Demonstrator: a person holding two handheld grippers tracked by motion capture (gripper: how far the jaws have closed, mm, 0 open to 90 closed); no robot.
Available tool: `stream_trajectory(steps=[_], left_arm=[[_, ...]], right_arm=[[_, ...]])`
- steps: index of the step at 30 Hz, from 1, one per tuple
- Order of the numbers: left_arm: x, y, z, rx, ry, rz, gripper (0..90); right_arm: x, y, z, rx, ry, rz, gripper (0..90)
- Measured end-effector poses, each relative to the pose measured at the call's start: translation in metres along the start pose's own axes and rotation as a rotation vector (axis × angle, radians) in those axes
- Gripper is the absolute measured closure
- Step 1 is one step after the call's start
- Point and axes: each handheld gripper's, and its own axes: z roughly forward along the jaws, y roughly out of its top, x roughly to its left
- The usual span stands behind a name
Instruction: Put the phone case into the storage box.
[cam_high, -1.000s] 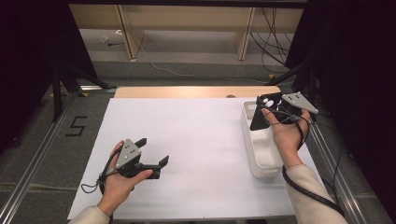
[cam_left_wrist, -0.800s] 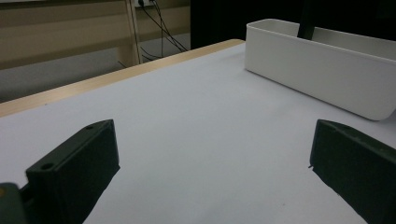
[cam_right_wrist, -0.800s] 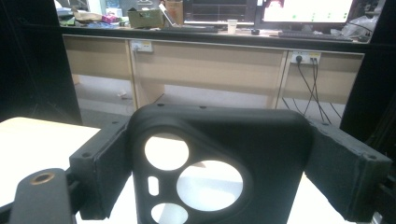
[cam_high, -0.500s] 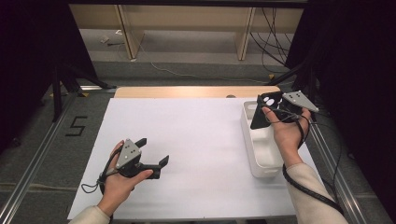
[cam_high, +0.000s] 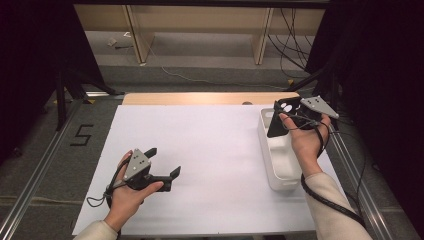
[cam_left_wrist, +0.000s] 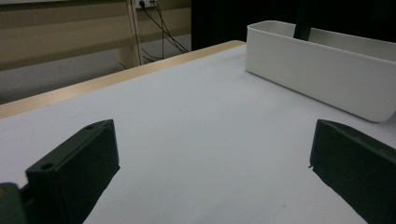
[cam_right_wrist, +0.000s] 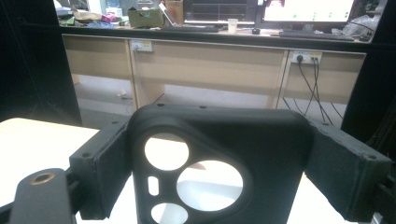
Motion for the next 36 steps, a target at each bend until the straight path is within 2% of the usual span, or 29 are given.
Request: stream_trajectory(steps=[36], left_arm=[[0.000, 0.001, 0.000, -0.006, 0.002, -0.004, 0.8]], right_arm=[[-0.003, -0.004, 0.014, 0.016, -0.007, -0.005, 15.1]])
